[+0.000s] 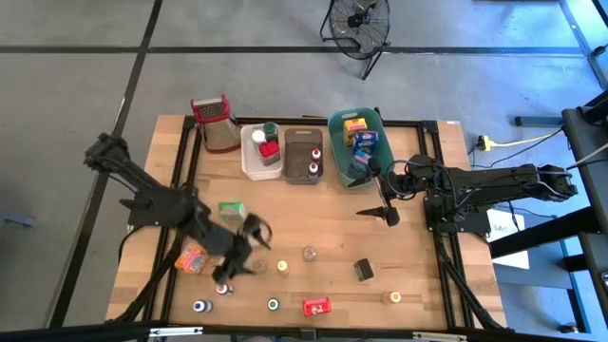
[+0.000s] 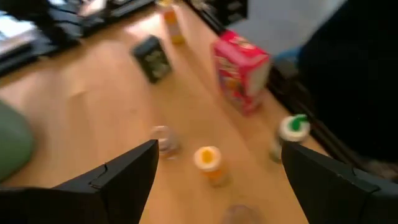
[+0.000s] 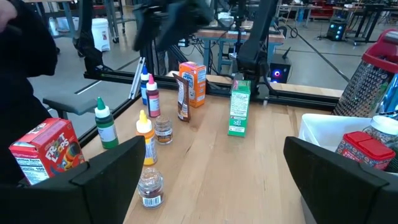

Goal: Pick & Place Kitchen Items
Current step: Put the green food coloring bottle into the middle black transparent bin

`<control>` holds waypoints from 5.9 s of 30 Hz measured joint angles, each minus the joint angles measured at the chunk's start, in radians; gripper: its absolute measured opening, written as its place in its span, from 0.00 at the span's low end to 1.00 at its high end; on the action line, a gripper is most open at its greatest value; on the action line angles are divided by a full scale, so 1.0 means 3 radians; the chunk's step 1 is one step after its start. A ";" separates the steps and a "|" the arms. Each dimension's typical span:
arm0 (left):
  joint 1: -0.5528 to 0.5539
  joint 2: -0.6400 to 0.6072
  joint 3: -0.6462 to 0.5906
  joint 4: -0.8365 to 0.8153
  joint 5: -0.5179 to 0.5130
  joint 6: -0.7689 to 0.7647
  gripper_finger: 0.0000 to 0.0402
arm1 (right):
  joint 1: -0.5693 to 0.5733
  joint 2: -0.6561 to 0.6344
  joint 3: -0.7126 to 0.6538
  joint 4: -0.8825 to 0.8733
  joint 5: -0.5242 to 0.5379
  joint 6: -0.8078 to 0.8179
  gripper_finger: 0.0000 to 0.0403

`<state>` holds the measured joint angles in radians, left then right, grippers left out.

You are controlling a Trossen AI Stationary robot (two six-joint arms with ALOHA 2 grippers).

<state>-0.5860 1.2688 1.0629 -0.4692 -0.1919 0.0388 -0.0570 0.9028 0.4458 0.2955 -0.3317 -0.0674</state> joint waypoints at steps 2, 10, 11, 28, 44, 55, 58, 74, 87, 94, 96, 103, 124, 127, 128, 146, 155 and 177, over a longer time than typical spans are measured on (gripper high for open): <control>-0.0111 0.0214 0.0238 -0.0227 -0.0027 -0.0090 0.84 | 0.0000 0.0000 0.0000 0.0000 0.0000 -0.0001 0.96; -0.0197 0.0849 0.1097 -0.1143 -0.0179 -0.0848 0.84 | 0.0000 0.0000 0.0000 -0.0034 -0.0001 0.0002 0.96; -0.0187 0.0905 0.1176 -0.1178 -0.0178 -0.0955 0.84 | 0.0000 0.0000 0.0000 -0.0063 -0.0008 0.0008 0.96; -0.0139 0.1575 0.1603 -0.1397 0.0370 -0.2536 0.84 | 0.0111 0.0000 0.0001 -0.0290 -0.0009 0.0424 0.96; -0.0246 0.1959 0.1603 -0.1050 0.0386 -0.3121 0.82 | 0.0112 0.0000 0.0001 -0.0403 -0.0009 0.0261 0.96; -0.0366 0.1958 0.1604 -0.1067 0.0214 -0.3250 0.82 | 0.0112 0.0000 0.0001 -0.0402 -0.0009 0.0261 0.96; -0.0383 0.1958 0.1604 -0.1067 0.0127 -0.3175 0.82 | 0.0112 0.0000 0.0001 -0.0402 -0.0009 0.0261 0.96; -0.0421 0.1958 0.1604 -0.1054 0.0090 -0.3364 0.82 | 0.0112 0.0000 0.0000 -0.0526 -0.0009 0.0347 0.96; -0.0419 0.1956 0.1604 -0.1047 -0.0084 -0.3120 0.82 | 0.0111 0.0000 0.0000 -0.0366 -0.0009 0.0261 0.96; -0.0419 0.2032 0.1604 -0.1046 -0.0078 -0.3098 0.82 | 0.0112 0.0000 0.0000 -0.0367 -0.0009 0.0261 0.96; -0.0419 0.2096 0.1604 -0.1046 -0.0056 -0.3085 0.82 | 0.0111 0.0000 0.0000 -0.0372 -0.0009 0.0261 0.96; -0.0419 0.2288 0.1604 -0.1038 0.0069 -0.3081 0.82 | 0.0113 0.0000 0.0000 -0.0407 -0.0010 0.0286 0.96; -0.0284 0.2497 0.1604 -0.0967 0.0305 -0.2789 0.81 | 0.0219 0.0000 0.0000 -0.0475 -0.0009 0.0286 0.96; -0.0275 0.2497 0.1604 -0.0965 0.0317 -0.2769 0.78 | 0.0219 0.0000 0.0000 -0.0494 -0.0008 0.0328 0.96; -0.0275 0.2497 0.1604 -0.0965 0.0320 -0.2762 0.76 | 0.0219 0.0000 0.0000 -0.0505 -0.0010 0.0347 0.96; -0.0273 0.2497 0.1604 -0.0950 0.0362 -0.2786 0.50 | 0.0219 0.0000 -0.0001 -0.0539 -0.0009 0.0350 0.96; -0.0271 0.2497 0.1604 -0.0949 0.0358 -0.2787 0.37 | 0.0219 0.0000 -0.0001 -0.0539 -0.0009 0.0350 0.96; -0.0191 0.2283 0.2084 -0.1782 0.0452 -0.2434 0.36 | 0.0241 0.0000 -0.0001 -0.0538 -0.0009 0.0375 0.96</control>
<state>-0.6432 1.9538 1.6880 -1.0039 -0.0565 -0.6914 0.0153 0.9028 0.4454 0.1341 -0.3344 0.0452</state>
